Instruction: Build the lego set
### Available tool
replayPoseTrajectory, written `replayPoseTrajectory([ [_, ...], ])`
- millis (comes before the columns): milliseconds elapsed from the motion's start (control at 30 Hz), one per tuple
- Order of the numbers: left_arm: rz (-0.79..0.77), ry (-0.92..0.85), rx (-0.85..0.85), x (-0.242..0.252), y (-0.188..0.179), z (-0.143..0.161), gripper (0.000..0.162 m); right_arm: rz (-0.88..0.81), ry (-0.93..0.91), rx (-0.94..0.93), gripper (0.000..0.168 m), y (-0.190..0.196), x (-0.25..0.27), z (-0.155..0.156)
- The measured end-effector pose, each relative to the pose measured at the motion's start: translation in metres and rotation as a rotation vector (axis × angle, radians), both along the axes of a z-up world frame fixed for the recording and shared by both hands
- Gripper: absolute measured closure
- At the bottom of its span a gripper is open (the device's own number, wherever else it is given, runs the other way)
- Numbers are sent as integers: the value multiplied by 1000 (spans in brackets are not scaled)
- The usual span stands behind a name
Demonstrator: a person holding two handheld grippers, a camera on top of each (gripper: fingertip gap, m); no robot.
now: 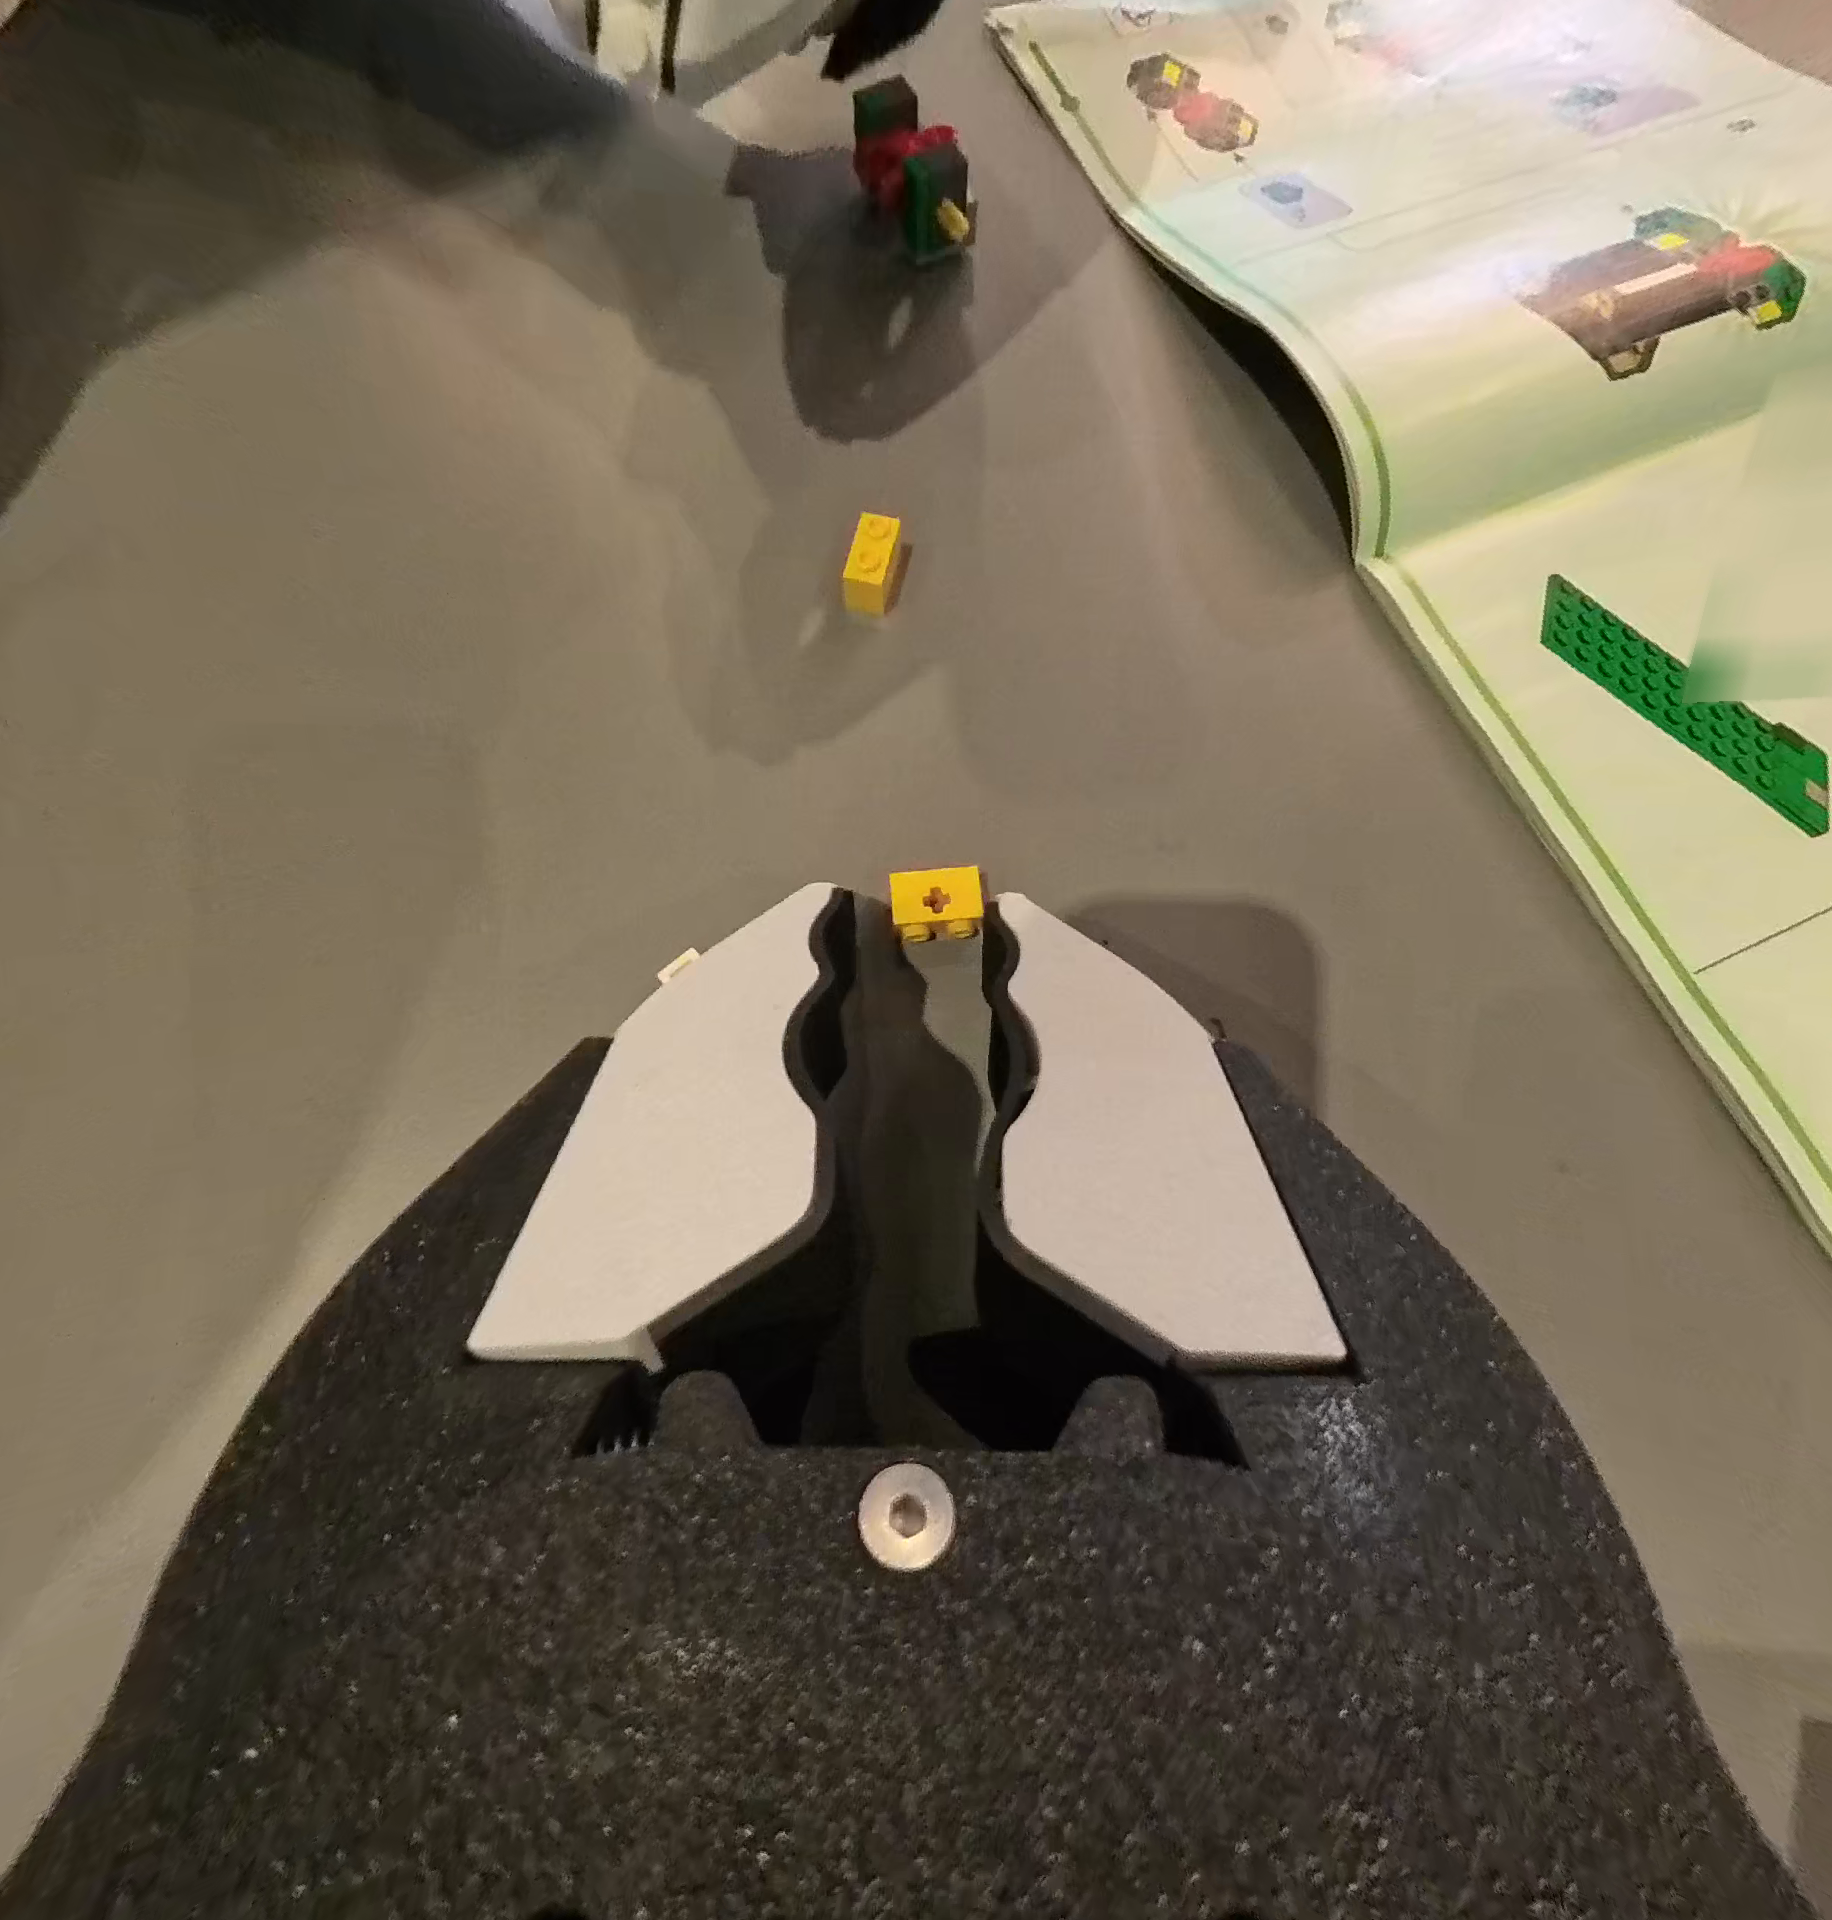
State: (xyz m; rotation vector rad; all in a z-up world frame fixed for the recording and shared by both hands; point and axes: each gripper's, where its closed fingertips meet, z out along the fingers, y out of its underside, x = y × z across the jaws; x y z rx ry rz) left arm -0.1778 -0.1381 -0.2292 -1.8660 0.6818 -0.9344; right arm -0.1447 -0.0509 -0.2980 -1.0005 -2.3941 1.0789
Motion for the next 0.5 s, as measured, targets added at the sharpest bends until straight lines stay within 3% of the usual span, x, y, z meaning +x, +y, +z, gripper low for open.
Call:
replayPoseTrajectory([
  [500, 5, -32, -41, 4, 3, -4, 154, -36, 18, 31, 151, 1, -6, 0],
])
